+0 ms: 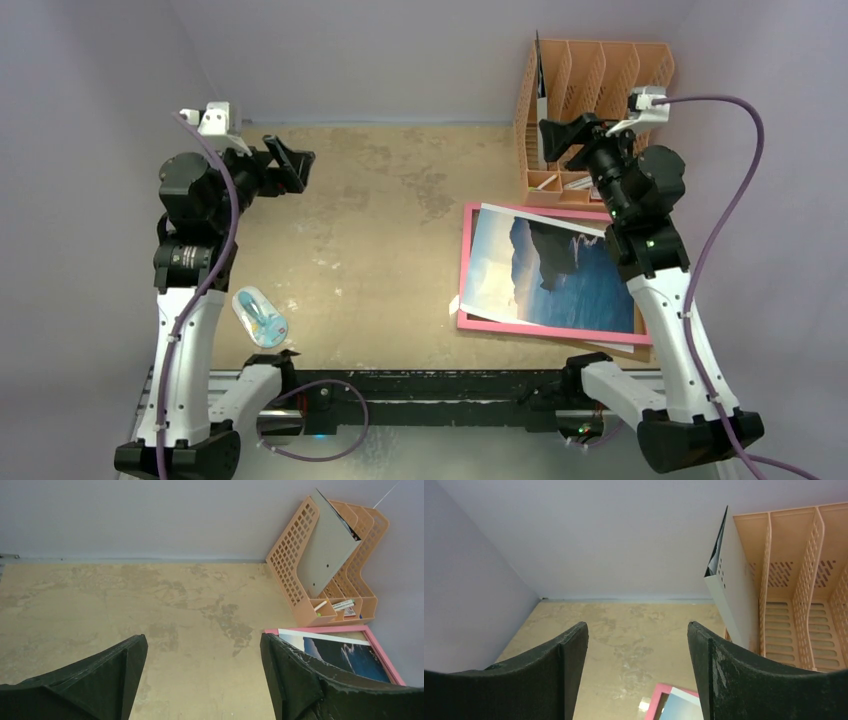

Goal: Put the photo into the frame

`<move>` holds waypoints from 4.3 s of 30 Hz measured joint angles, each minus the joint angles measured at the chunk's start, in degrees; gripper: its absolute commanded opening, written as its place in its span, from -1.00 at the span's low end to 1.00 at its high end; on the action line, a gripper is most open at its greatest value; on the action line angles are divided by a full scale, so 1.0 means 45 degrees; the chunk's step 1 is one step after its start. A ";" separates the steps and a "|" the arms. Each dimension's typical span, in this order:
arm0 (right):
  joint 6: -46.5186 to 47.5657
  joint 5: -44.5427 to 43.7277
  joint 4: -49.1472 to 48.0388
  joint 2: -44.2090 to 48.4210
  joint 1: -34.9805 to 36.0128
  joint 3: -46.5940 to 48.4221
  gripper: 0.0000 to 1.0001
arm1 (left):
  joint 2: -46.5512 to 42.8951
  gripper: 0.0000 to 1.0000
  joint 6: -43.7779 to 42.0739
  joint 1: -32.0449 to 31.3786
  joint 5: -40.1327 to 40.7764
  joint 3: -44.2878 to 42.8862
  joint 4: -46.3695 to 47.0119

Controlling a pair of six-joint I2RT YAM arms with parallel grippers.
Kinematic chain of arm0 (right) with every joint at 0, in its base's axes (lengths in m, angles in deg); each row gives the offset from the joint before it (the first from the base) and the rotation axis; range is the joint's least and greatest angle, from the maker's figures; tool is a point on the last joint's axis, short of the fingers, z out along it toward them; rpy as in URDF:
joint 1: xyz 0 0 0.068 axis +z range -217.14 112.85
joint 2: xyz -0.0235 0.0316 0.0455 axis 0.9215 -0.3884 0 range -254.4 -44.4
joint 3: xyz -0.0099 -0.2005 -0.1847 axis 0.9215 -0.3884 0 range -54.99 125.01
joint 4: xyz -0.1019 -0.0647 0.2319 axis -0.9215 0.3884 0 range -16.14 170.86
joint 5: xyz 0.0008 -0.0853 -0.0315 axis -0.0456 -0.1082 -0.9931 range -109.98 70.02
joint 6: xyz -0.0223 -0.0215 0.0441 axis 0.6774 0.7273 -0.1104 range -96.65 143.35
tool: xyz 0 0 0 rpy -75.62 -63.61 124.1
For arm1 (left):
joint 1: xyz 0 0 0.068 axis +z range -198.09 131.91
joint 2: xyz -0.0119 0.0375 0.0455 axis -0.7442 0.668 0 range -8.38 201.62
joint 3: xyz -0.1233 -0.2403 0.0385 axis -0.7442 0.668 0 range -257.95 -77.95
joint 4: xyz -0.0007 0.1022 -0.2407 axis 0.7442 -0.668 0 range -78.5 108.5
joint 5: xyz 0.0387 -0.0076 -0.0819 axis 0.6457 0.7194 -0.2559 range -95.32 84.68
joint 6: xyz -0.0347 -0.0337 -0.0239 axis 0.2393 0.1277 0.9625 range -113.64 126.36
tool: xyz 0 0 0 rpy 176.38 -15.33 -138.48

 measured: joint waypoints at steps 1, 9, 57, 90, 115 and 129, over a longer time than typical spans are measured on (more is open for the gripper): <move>-0.0053 0.0010 -0.0053 0.0019 -0.0005 -0.0107 0.48 | -0.0097 0.78 0.0044 0.0000 -0.0039 0.0223 0.0019; -0.0806 0.1909 -0.0423 -0.0903 0.0063 -0.0447 0.42 | 0.0194 0.82 0.0884 0.0000 -0.0141 0.1360 -0.0083; -0.4153 -0.7815 0.2652 -1.0253 0.6664 -0.1083 0.15 | 0.3434 0.51 0.5445 -0.3050 -0.2603 0.7839 0.4231; -0.4488 -0.8053 0.2385 -1.1526 0.6659 -0.0102 -0.85 | 0.4328 0.50 0.5445 -0.3755 -0.2953 0.8004 0.5032; -0.5790 -0.6883 0.2123 -0.6742 0.6669 -0.1132 -0.84 | 0.6513 0.50 0.8417 -0.8257 -0.3555 0.7072 1.0715; -0.5935 -0.7033 0.1817 -0.6120 0.6572 -0.1423 -0.34 | 0.8301 -1.00 1.0579 -0.9413 -0.3177 0.6411 1.1526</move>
